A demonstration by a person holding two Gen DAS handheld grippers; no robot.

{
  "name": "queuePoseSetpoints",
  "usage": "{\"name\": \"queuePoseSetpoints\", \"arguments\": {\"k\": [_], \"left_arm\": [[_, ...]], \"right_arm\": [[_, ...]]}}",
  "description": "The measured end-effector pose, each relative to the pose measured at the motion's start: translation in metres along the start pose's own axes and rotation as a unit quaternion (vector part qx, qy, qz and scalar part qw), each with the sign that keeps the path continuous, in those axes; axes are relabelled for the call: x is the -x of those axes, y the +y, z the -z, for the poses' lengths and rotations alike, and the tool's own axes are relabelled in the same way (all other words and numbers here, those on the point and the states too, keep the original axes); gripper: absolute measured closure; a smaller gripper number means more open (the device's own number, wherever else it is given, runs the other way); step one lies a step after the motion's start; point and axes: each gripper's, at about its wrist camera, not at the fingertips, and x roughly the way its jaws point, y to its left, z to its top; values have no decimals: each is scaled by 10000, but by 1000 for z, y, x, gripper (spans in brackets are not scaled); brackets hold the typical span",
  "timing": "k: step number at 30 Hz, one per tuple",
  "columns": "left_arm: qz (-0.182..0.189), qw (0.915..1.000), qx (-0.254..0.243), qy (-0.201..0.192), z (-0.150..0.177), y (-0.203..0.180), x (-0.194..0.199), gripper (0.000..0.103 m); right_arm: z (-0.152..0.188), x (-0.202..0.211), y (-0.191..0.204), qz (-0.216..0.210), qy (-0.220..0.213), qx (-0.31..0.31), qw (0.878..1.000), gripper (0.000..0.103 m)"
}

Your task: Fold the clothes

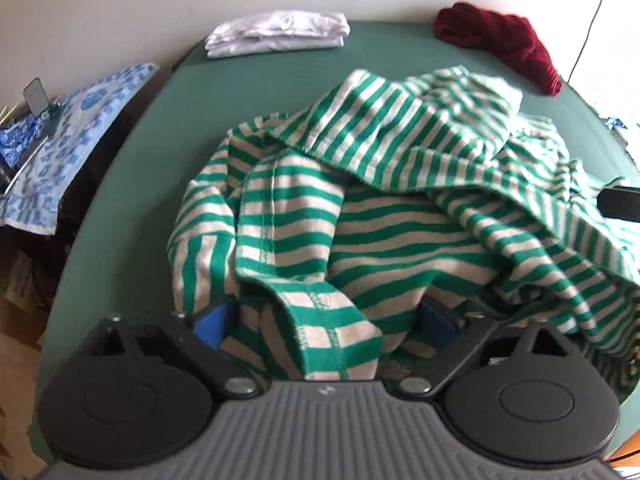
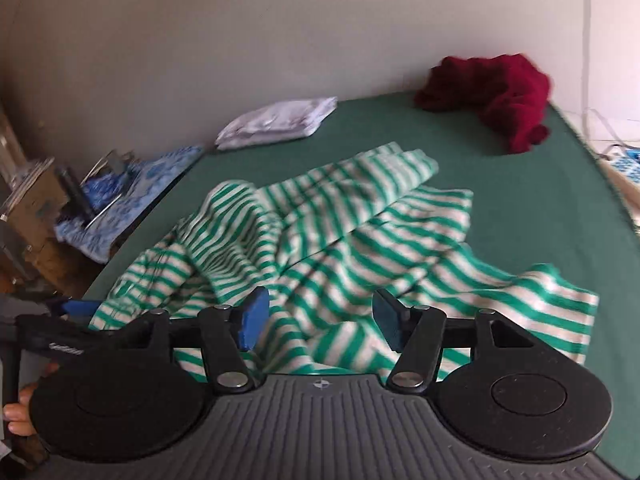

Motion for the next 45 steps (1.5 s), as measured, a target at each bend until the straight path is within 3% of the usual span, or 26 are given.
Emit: {"name": "queuePoseSetpoints", "arguments": {"k": [1, 3, 4, 5, 8, 11, 14, 16, 18, 20, 21, 22, 23, 24, 27, 29, 31, 33, 34, 35, 36, 37, 39, 42, 44, 45], "left_arm": [[-17, 10000, 55, 8, 5, 3, 1, 36], [31, 9998, 136, -169, 11, 11, 11, 48], [61, 9996, 175, -223, 13, 17, 17, 54], [99, 9994, 221, -240, 15, 23, 23, 58], [350, 9990, 111, -267, 21, 35, 46, 72], [1114, 9929, -317, -278, 31, 38, 75, 76], [1564, 9846, -784, 2, 43, 38, 81, 64], [1325, 9853, -1068, 165, 43, 39, 71, 63], [1098, 9887, -1012, 109, 31, 47, 62, 58], [1028, 9917, -770, -103, 13, 56, 53, 22], [1084, 9916, -655, -261, 4, 58, 48, 14], [1106, 9915, -572, -379, -4, 57, 42, 5], [1089, 9917, -530, -426, -11, 54, 34, 5], [1073, 9923, -477, -402, -17, 50, 23, 5], [944, 9951, -266, 89, -28, 40, -17, 7], [753, 9967, -183, 238, -25, 37, -33, 17], [662, 9976, -183, 90, -19, 35, -31, 22], [695, 9974, -212, -18, -14, 36, -22, 38], [755, 9969, -192, -50, -13, 40, -16, 56], [814, 9965, -148, -75, -12, 44, -9, 74], [871, 9961, -82, -95, -13, 48, -1, 85], [952, 9954, -12, -106, -13, 53, 8, 94], [1138, 9933, 67, -202, -9, 61, 29, 94], [1248, 9917, -101, -296, 1, 64, 52, 93], [1092, 9933, -301, -216, 7, 61, 54, 93], [986, 9942, -405, -172, 11, 60, 54, 90]], "right_arm": [[1, -15, 10, 4, 184, 192, 9996, 45], [5, -38, 24, 121, 454, 434, 9980, 60], [7, -41, 23, 92, 515, 402, 9978, 86], [6, -37, 18, 29, 475, 279, 9985, 94], [1, -18, 6, -99, 282, -19, 9996, 95], [-3, 26, -7, -135, -12, -181, 9997, 95], [6, 46, -18, 64, 431, -73, 9990, 95], [19, 43, -21, 448, 951, 168, 9943, 95], [31, 39, -20, 849, 1232, 399, 9879, 91], [27, 42, -15, 1005, 873, 335, 9905, 79], [21, 43, -10, 945, 603, 216, 9935, 74], [15, 43, -6, 819, 262, 104, 9962, 54], [8, 44, -1, 691, -80, -7, 9976, 30], [3, 39, 7, 643, -319, -12, 9974, 23], [-9, -1, 29, 516, -251, 411, 9975, 21], [-7, -28, 36, 588, -11, 686, 9959, 23], [-1, -43, 35, 731, 96, 680, 9950, 27], [5, -54, 29, 872, 274, 545, 9943, 39], [5, -52, 23, 836, 280, 328, 9956, 56], [5, -50, 17, 798, 285, 110, 9963, 83], [2, -41, 12, 672, 199, -73, 9975, 92], [-2, -30, 8, 546, 44, -215, 9983, 93], [-7, -3, 3, 323, -281, -316, 9986, 93], [-4, 26, 1, -265, -158, -100, 9995, 93], [-3, 44, -1, -657, -75, 45, 9978, 93], [4, 45, 1, -850, 238, 218, 9959, 93]]}}
